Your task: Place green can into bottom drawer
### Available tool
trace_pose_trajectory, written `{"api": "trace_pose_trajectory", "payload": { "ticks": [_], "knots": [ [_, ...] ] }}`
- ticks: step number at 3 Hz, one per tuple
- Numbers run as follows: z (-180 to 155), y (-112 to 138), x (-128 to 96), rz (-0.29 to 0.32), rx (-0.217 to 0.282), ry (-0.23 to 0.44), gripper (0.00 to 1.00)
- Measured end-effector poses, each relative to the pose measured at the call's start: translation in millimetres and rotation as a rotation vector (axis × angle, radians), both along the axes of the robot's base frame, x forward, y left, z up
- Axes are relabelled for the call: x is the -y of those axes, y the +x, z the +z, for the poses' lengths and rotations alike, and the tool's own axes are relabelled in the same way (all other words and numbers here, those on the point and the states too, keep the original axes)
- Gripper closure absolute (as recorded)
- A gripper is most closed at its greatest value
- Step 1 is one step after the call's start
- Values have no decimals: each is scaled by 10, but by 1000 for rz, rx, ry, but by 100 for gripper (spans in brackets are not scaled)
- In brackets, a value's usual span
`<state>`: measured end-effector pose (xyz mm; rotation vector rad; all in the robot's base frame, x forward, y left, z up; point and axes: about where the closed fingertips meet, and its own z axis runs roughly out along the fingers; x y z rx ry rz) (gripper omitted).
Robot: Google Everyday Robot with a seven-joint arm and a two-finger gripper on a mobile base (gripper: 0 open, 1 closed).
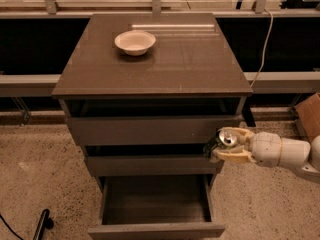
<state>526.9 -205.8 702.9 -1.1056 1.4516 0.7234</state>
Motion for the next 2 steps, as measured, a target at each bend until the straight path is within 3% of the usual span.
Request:
{"api": "trace_pose_trajectory", "payload": {
  "ticks": [1, 2],
  "knots": [
    [66, -7, -29, 6, -3, -1, 100],
    [-131, 27, -74, 26, -51, -22, 100]
  ]
}}
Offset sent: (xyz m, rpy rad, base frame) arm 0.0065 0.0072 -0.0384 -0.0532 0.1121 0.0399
